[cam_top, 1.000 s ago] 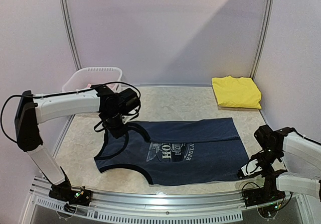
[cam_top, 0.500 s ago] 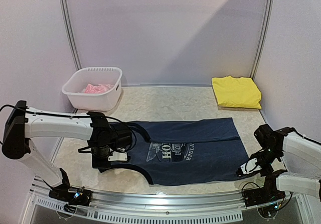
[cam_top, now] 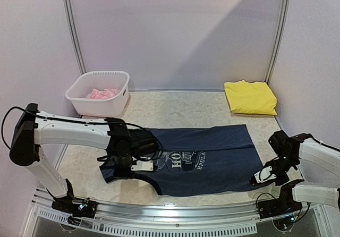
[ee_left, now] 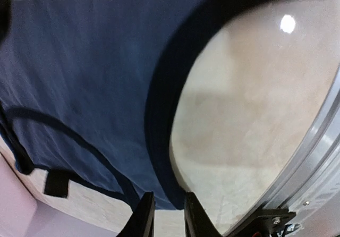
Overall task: Fold and stack the mixed laundry pile
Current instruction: Pick up the 1/3-folded tank top from the center of the board.
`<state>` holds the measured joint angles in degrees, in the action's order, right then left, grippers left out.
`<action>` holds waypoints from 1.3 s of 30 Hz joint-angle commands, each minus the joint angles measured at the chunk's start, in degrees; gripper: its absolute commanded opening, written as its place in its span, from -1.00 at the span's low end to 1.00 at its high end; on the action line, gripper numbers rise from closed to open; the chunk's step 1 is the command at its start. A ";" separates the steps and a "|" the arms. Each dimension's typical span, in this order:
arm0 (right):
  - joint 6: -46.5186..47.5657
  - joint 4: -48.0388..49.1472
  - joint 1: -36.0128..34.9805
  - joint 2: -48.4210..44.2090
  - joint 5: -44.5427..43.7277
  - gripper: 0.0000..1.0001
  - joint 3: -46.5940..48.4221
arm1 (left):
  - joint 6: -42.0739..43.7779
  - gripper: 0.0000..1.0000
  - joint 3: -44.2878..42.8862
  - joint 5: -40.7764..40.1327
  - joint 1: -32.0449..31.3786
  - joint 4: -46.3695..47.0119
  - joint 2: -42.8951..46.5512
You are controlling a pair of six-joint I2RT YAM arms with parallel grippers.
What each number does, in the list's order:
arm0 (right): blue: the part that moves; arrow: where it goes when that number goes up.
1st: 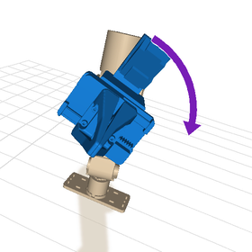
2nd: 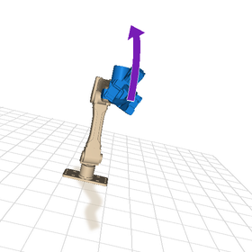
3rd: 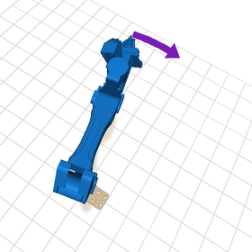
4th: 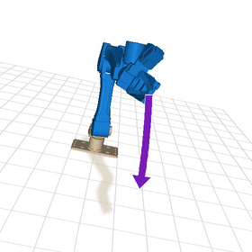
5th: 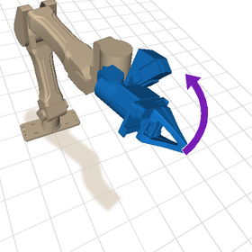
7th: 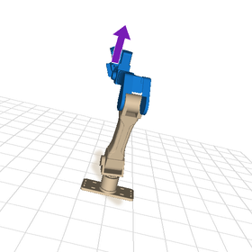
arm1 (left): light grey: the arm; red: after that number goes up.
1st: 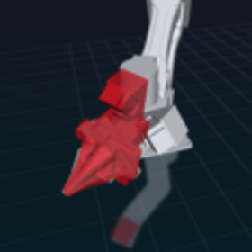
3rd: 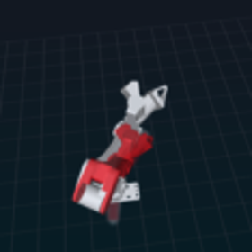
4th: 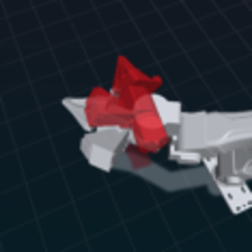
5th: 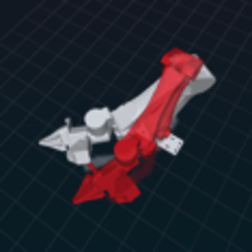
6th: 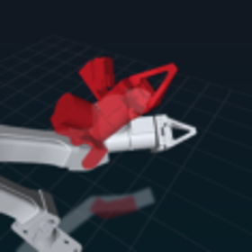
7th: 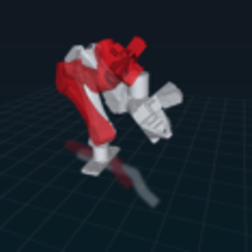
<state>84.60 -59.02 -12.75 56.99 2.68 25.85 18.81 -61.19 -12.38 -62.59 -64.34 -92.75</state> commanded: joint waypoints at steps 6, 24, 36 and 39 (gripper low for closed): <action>-1.98 0.58 -0.13 1.04 1.00 -0.96 0.57 | -1.52 -0.57 -13.86 7.97 -14.30 12.86 -12.13; -2.30 0.96 -0.17 1.54 0.87 -0.95 -0.05 | -2.38 -0.56 -14.83 11.94 -14.99 12.16 -18.01; -2.48 1.03 -0.14 1.27 0.05 -0.95 -0.62 | -3.53 -0.53 -13.67 12.56 -16.19 12.48 -16.82; -2.59 1.03 -0.13 1.26 -0.11 -0.95 -0.62 | -3.60 -0.48 -12.48 9.62 -16.45 12.90 -17.22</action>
<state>82.67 -58.65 -12.75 58.04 2.66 25.87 15.84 -74.91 -0.64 -77.95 -51.75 -109.51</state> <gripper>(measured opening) 0.030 0.247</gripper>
